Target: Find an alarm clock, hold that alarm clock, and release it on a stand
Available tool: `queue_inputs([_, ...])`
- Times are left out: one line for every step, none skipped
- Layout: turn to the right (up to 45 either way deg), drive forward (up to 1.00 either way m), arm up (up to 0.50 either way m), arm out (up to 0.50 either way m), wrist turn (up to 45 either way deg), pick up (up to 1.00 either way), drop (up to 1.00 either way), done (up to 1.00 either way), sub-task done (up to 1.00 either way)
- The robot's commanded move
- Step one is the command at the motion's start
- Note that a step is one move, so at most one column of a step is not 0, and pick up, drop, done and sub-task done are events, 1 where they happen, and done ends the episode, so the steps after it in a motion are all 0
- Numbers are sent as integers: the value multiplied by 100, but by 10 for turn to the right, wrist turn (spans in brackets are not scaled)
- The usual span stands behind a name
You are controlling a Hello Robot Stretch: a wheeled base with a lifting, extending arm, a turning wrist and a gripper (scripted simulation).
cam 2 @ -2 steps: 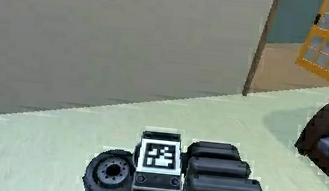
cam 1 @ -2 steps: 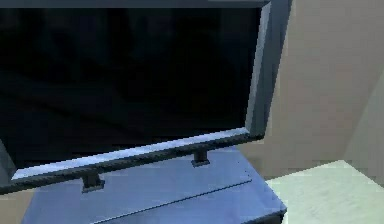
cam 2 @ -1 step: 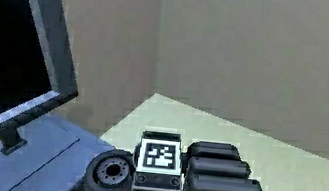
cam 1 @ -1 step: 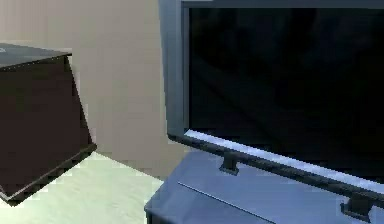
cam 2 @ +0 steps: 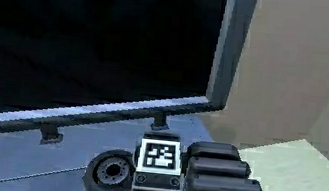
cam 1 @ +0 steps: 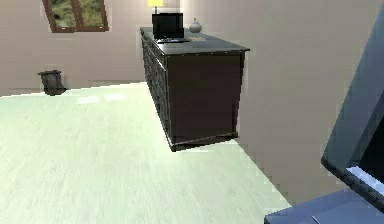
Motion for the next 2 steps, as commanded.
queue_inputs([-240,0,0,0,0,0,0,0,0])
queue_inputs([0,0,0,42,0,0,0,0,0])
